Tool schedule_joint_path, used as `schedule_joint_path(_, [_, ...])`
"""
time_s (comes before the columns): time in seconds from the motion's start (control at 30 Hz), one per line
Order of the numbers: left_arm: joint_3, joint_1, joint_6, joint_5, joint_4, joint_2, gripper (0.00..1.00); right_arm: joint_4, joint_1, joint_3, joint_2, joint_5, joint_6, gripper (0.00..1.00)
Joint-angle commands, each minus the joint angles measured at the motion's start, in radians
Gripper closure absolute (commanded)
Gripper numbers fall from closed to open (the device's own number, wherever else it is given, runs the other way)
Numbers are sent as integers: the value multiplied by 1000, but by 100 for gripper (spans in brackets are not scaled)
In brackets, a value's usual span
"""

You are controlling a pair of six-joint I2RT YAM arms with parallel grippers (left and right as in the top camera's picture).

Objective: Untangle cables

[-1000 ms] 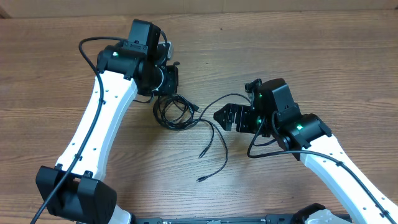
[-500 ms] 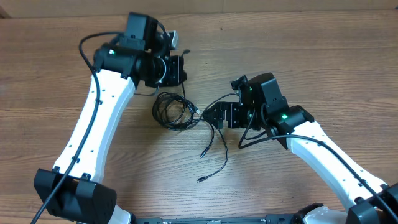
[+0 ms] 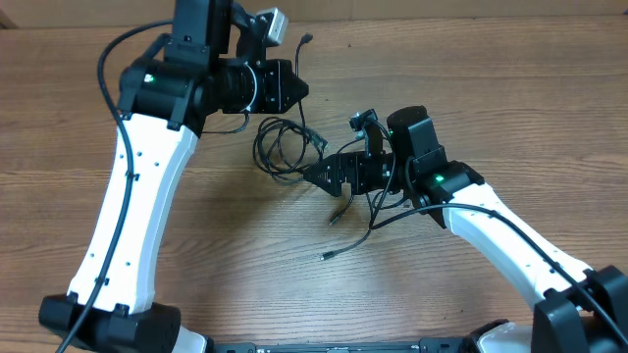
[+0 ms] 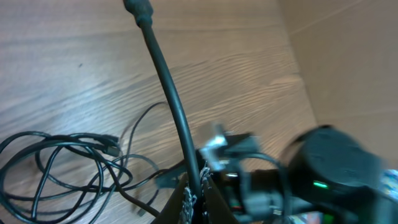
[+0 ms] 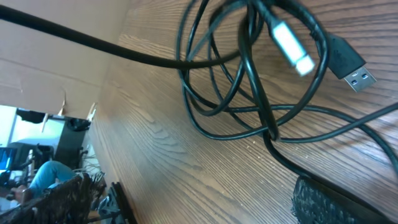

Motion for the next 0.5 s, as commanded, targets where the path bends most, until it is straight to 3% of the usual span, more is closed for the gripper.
schedule_joint_path(0.0, [62, 10, -7, 74, 14, -53, 96, 29, -1, 18, 27, -42, -14, 0])
schedule_joint_path(0.2, [93, 10, -7, 84, 23, -64, 96, 117, -1, 18, 41, -57, -7, 1])
schedule_joint_path(0.47, [93, 10, -6, 159, 25, -66, 96, 198, -1, 18, 41, 16, 17, 9])
